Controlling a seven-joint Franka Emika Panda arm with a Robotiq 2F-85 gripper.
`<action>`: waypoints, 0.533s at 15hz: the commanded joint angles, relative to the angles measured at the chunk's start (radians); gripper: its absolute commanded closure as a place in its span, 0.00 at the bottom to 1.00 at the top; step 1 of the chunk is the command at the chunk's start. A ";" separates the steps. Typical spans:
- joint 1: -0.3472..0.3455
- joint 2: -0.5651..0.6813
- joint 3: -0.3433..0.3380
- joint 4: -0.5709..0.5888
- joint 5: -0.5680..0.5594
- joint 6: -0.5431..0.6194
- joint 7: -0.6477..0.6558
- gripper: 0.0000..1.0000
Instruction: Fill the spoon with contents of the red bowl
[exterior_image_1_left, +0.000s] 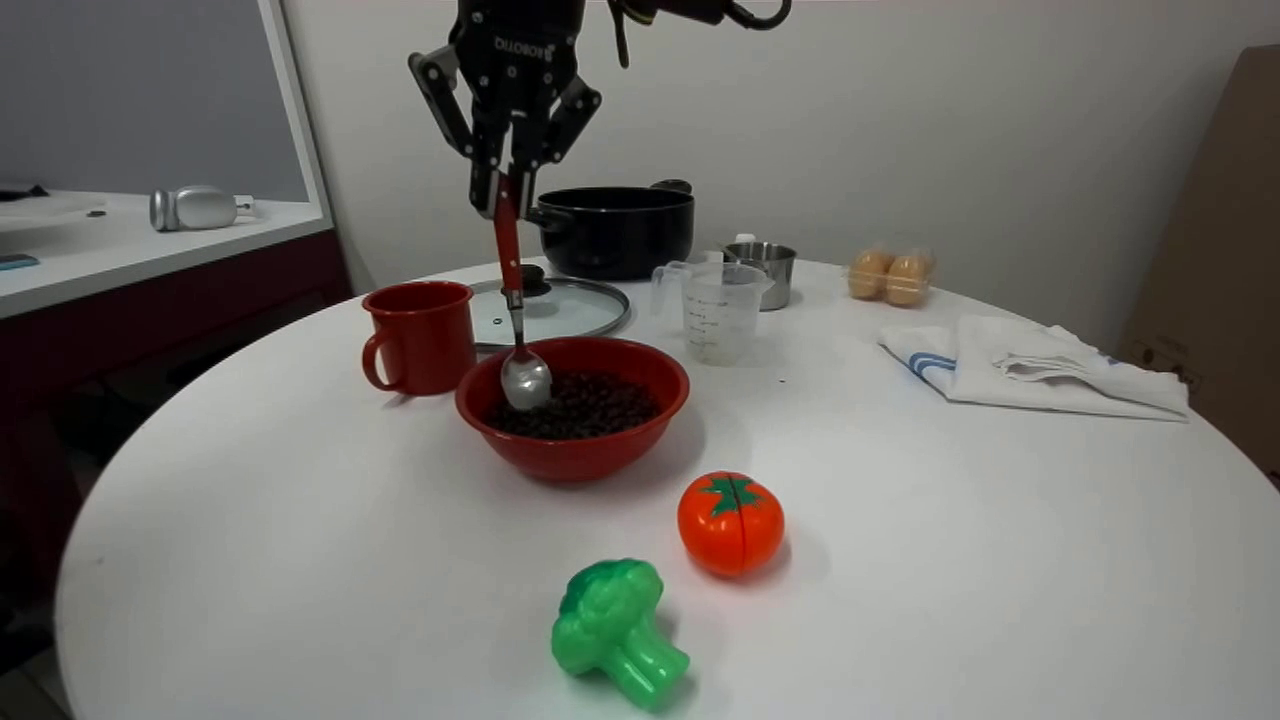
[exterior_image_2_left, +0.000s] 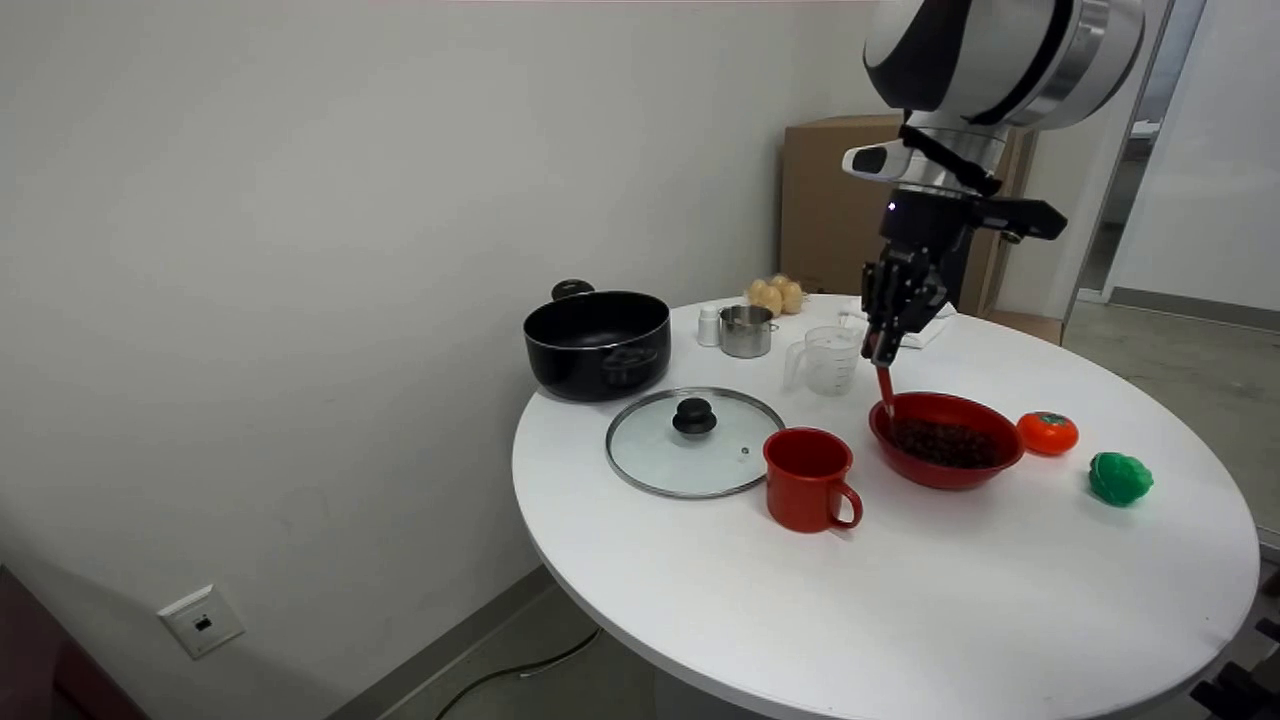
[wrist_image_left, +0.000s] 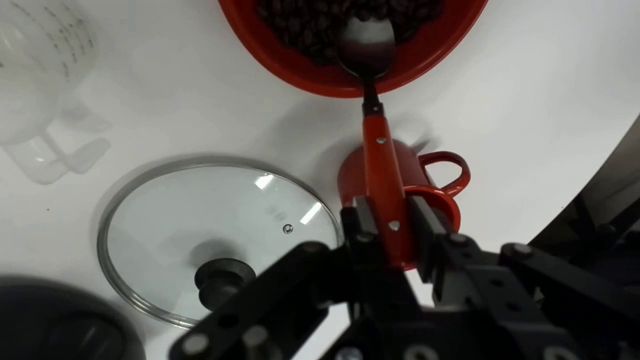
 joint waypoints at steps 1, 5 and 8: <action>-0.014 0.020 0.005 -0.015 -0.023 0.033 -0.026 0.95; 0.002 0.039 -0.020 -0.058 -0.194 0.112 0.028 0.95; 0.012 0.048 -0.034 -0.104 -0.342 0.185 0.080 0.95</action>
